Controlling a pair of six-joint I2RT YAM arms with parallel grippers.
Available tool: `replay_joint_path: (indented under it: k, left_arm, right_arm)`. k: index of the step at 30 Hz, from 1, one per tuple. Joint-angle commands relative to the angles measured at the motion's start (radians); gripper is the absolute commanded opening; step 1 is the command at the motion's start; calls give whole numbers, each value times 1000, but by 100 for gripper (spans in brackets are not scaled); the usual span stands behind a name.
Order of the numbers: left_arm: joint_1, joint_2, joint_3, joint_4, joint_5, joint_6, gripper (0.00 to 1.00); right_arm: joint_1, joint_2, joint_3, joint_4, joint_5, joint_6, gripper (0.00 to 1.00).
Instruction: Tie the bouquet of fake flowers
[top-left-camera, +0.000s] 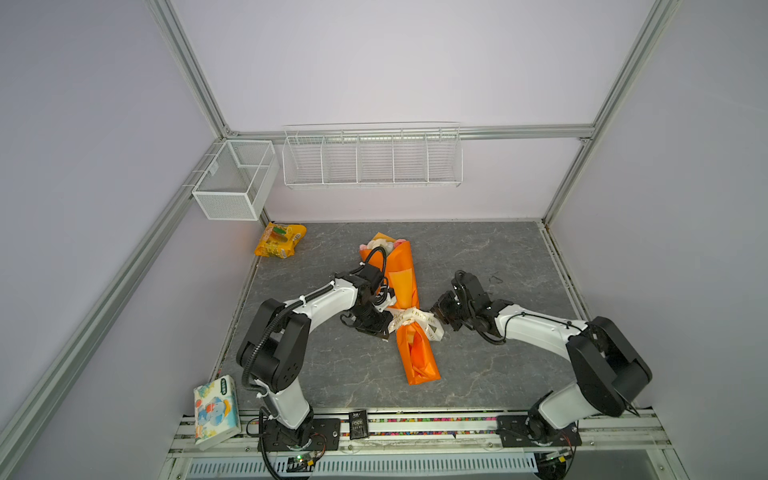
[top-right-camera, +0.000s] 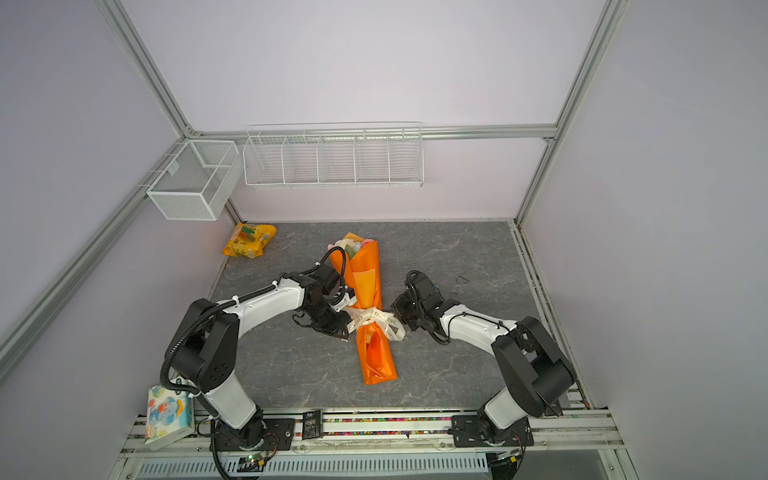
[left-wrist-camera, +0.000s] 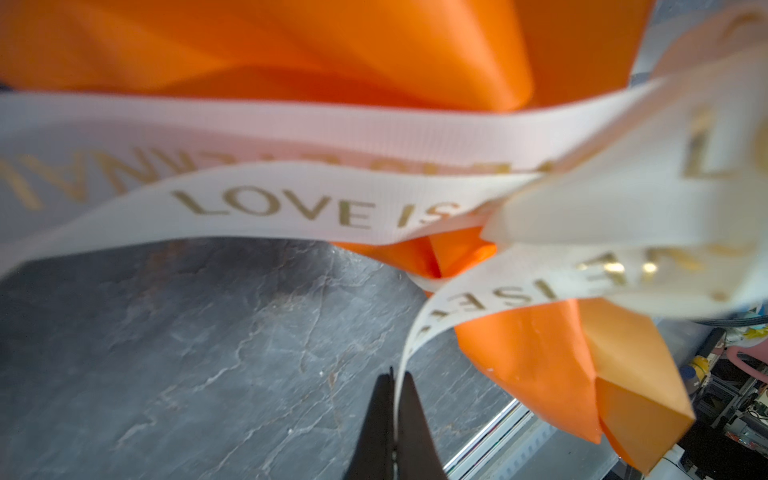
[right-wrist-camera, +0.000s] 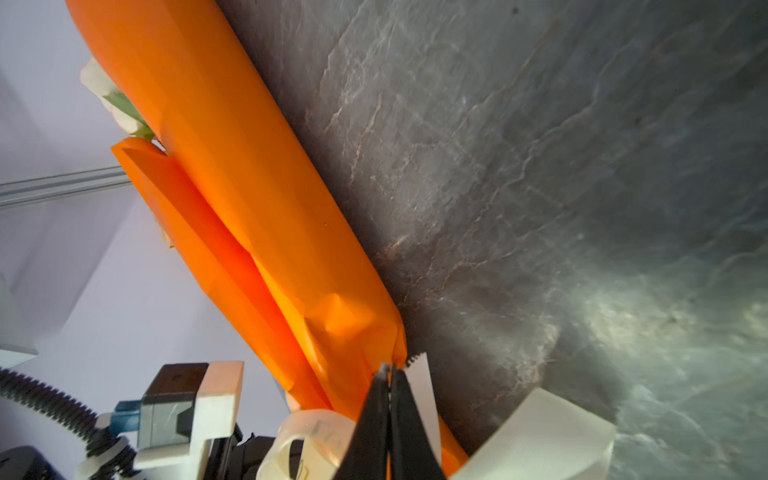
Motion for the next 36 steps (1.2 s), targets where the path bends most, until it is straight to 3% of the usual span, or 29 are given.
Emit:
replay_joint_path:
  k: [1,15,18,23,25,28,36]
  left_arm:
    - [10,-50,-22,-19,-19,4,0]
    - [58,-126,-130,9,-15,-43,0]
    - [69,-131,-159,41,-55,-117,0]
    - [112,-134,-247,112,12,-209,0]
    - [118,-170,-279,135,-22,-240,0]
    - [151,-205,-300,168,28,-253,0]
    - [157,-193,-343,175,-6,-266,0]
  right_arm:
    - [-19,-12,28,-142,78,-89,9]
    - [-103,4,115,-295,162,-291,7]
    - [-117,9,109,-293,159,-304,7]
    - [-136,29,115,-314,186,-347,7]
    - [-141,39,131,-348,225,-368,7]
    - [-159,51,153,-381,274,-413,7]
    - [-216,92,211,-437,368,-502,7]
